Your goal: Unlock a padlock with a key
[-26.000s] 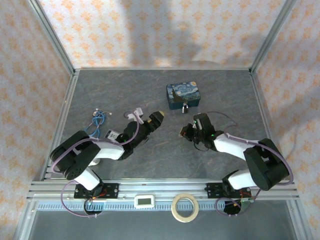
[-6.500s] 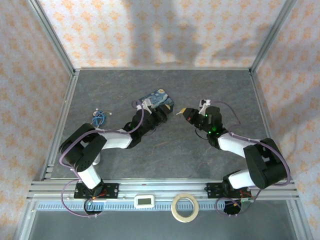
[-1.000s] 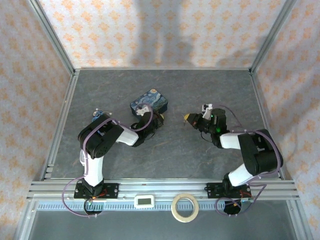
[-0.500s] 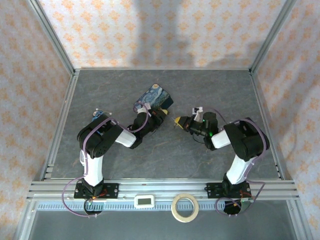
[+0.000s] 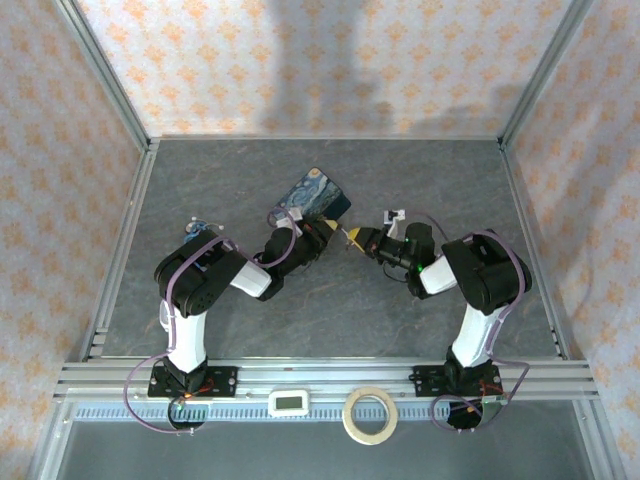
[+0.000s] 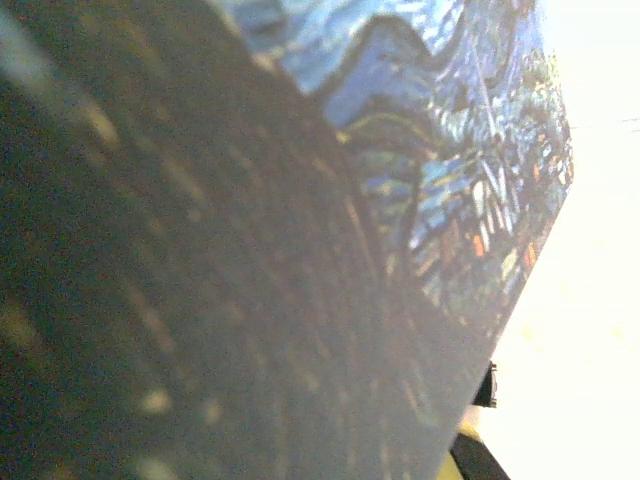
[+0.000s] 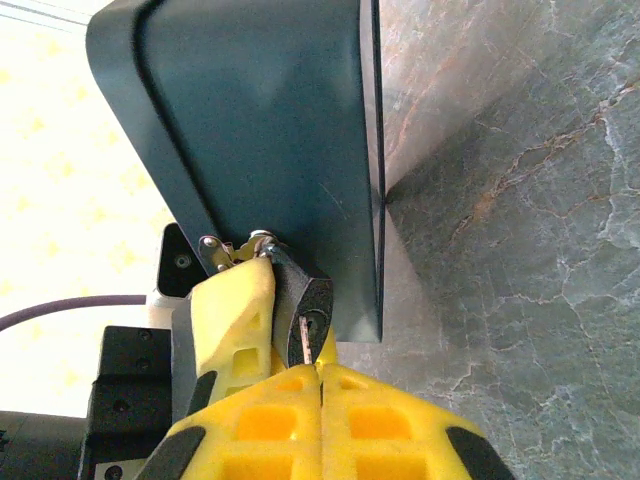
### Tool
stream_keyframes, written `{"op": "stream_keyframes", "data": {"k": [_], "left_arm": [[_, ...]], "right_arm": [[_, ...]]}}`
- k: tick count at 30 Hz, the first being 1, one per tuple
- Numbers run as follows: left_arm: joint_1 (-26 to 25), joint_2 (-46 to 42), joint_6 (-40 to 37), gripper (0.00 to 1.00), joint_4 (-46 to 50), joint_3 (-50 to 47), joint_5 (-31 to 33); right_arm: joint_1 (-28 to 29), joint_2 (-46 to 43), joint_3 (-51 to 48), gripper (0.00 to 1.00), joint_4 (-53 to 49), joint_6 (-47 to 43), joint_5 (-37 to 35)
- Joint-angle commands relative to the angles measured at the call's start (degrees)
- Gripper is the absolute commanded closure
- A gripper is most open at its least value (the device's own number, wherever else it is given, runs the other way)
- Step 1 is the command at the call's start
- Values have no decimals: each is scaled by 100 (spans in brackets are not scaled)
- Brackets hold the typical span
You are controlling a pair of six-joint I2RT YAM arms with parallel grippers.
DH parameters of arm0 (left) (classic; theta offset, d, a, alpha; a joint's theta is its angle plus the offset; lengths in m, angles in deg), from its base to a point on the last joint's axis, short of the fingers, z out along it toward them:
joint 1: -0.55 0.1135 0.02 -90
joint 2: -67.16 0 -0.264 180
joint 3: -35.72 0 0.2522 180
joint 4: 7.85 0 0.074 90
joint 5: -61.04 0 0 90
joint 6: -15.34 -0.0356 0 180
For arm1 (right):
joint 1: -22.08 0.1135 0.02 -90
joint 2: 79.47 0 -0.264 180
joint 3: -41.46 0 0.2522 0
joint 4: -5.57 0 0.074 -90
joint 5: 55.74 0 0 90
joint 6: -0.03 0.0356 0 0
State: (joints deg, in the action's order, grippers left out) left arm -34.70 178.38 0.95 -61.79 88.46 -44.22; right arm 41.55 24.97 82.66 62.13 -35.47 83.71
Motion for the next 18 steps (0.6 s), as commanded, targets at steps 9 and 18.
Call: {"op": "stream_keyframes", "data": {"k": [9, 18], "left_arm": [[-53, -153, 183, 100, -251, -19, -319], [-53, -343, 158, 100, -43, 34, -236]], "right_arm": [[13, 21, 183, 100, 95, -353, 357], [12, -289, 1, 100, -94, -565, 544]]}}
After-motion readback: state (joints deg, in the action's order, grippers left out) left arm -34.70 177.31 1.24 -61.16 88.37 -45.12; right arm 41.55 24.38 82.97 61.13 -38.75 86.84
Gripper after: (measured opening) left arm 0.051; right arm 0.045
